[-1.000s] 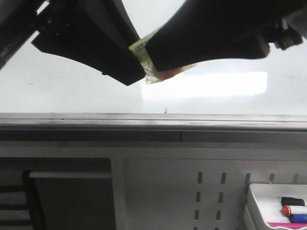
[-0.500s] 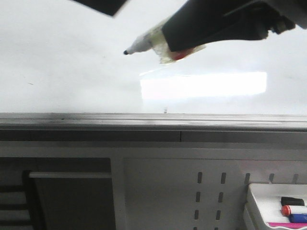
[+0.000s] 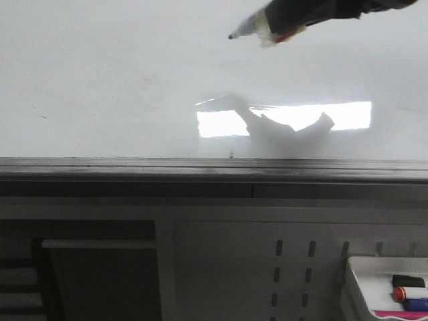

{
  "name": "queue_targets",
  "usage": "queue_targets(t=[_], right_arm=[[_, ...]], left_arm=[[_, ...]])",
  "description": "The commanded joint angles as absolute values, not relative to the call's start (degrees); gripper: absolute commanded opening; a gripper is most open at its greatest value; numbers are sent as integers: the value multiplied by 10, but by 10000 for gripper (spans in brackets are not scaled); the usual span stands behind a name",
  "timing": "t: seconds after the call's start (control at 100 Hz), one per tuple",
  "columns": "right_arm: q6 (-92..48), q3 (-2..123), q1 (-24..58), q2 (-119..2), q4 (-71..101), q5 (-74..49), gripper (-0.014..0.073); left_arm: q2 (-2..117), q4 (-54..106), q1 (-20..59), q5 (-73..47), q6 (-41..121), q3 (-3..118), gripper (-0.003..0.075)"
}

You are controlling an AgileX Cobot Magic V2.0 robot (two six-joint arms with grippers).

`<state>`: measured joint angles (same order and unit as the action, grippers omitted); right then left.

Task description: Write number 4 on whiteboard

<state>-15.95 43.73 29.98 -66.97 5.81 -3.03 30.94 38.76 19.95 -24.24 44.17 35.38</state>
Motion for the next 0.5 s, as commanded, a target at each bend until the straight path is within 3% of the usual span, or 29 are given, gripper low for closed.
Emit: queue_targets(t=[0.0,0.49], right_arm=[[-162,483,294,-684,53,0,-67],[-162,533,249,-756,53,-22,-50]], left_arm=[[276,418,194,-202,435,336,-22],[219,442,194,-192,435,308,-20]])
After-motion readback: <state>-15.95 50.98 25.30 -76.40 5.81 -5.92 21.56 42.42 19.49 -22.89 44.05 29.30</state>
